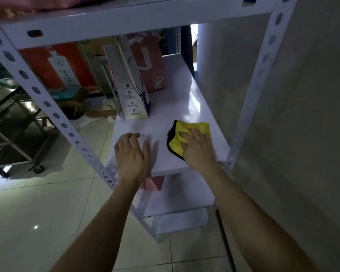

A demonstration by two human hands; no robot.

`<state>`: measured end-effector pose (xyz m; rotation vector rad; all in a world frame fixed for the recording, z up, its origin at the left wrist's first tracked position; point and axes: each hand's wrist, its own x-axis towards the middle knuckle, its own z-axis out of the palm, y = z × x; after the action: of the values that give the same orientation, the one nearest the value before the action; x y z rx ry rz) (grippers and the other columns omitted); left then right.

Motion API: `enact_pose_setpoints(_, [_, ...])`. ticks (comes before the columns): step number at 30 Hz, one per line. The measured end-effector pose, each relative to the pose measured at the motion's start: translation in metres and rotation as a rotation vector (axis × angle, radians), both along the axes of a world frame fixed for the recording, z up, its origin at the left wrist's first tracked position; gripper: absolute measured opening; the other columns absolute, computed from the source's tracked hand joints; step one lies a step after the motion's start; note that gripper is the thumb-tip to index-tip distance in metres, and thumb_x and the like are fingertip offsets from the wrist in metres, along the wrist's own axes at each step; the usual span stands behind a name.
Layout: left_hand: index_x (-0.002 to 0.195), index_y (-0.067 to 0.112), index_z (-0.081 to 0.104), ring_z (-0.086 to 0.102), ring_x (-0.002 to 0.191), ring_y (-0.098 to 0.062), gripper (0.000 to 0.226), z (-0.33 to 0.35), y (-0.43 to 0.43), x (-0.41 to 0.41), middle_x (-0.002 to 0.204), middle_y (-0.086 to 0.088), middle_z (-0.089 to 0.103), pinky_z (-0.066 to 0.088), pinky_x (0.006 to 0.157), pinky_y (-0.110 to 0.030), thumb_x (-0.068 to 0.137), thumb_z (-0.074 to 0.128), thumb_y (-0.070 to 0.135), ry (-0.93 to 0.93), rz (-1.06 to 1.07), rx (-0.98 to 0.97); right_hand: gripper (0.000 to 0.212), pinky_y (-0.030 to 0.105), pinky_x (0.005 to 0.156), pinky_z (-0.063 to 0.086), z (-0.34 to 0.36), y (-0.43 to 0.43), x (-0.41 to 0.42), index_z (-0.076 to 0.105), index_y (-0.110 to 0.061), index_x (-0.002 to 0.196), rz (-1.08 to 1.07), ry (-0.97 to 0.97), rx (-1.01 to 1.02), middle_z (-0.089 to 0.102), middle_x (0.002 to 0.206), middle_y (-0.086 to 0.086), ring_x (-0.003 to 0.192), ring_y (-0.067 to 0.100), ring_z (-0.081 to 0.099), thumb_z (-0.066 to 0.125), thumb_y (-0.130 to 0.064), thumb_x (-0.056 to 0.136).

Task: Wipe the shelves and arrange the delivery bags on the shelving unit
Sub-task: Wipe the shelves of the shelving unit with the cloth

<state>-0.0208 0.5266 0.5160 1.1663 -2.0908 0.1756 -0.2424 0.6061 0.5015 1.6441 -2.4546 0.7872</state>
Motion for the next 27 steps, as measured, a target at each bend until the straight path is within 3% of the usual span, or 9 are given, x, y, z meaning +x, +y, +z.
enact_pose_setpoints(3, [0.124,0.002,0.061,0.055,0.115,-0.038,0.042,0.001,0.002,0.001,0.12,-0.018,0.061,0.044,0.101,-0.052,0.112,0.041,0.037,0.014,0.021,0.046,0.049,0.054,0.125,0.018,0.008,-0.036,-0.04,0.054,-0.027,0.149,-0.159,-0.029,0.127,0.045,0.157,0.015,0.151,0.035,0.034,0.045,-0.033,0.101])
enact_pose_setpoints(6, [0.123,0.007,0.061,0.054,0.117,-0.033,0.044,0.003,0.004,0.001,0.12,-0.013,0.061,0.043,0.104,-0.05,0.111,0.038,0.042,0.002,0.043,0.104,0.059,0.059,0.127,0.006,0.025,-0.08,-0.06,0.038,-0.03,0.157,-0.163,-0.052,0.243,0.028,0.167,0.016,0.158,0.036,0.018,0.049,-0.028,0.099])
enact_pose_setpoints(9, [0.124,0.01,0.061,0.052,0.119,-0.028,0.044,0.004,0.004,0.001,0.123,-0.01,0.06,0.041,0.107,-0.047,0.111,0.038,0.046,-0.033,0.064,0.139,0.064,0.06,0.127,0.002,0.026,-0.093,-0.061,0.034,-0.03,0.158,-0.156,-0.031,0.299,0.022,0.17,0.016,0.16,0.036,0.011,0.05,-0.026,0.097])
enact_pose_setpoints(14, [0.124,0.011,0.061,0.052,0.12,-0.028,0.042,0.002,0.003,0.001,0.124,-0.01,0.06,0.041,0.108,-0.047,0.111,0.041,0.046,-0.047,0.078,0.131,0.05,0.057,0.127,0.009,0.017,-0.036,-0.042,0.047,-0.026,0.153,-0.123,-0.054,0.195,0.037,0.163,0.016,0.156,0.035,0.025,0.045,-0.027,0.103])
enact_pose_setpoints(18, [0.121,0.011,0.061,0.053,0.115,-0.03,0.041,0.003,0.004,0.0,0.119,-0.01,0.061,0.042,0.103,-0.048,0.111,0.041,0.044,-0.047,0.062,0.09,0.051,0.059,0.121,0.026,0.002,0.037,-0.003,0.062,-0.022,0.14,-0.041,0.013,0.031,0.054,0.148,0.017,0.144,0.039,0.044,0.042,-0.033,0.095])
enact_pose_setpoints(21, [0.118,0.011,0.062,0.053,0.111,-0.03,0.042,0.006,0.005,-0.001,0.115,-0.01,0.061,0.042,0.1,-0.047,0.11,0.039,0.044,-0.056,0.052,0.084,0.058,0.061,0.119,0.029,-0.001,0.064,0.01,0.061,-0.022,0.142,0.007,0.038,0.048,0.053,0.149,0.015,0.142,0.038,0.045,0.037,-0.039,0.092])
enact_pose_setpoints(24, [0.114,0.012,0.063,0.053,0.106,-0.029,0.042,0.007,0.005,-0.001,0.11,-0.01,0.062,0.042,0.096,-0.047,0.11,0.037,0.044,-0.082,0.047,0.08,0.06,0.057,0.119,0.028,0.009,0.07,0.008,0.057,-0.026,0.147,0.04,0.016,0.091,0.051,0.151,0.013,0.139,0.037,0.045,0.046,-0.047,0.092])
enact_pose_setpoints(27, [0.111,0.013,0.063,0.054,0.101,-0.029,0.04,0.008,0.006,0.001,0.106,-0.009,0.063,0.044,0.091,-0.046,0.111,0.035,0.041,-0.086,0.015,0.085,0.051,0.054,0.111,0.036,0.011,0.072,0.0,0.061,-0.028,0.141,0.074,0.024,0.055,0.058,0.139,0.009,0.126,0.037,0.052,0.047,-0.046,0.096])
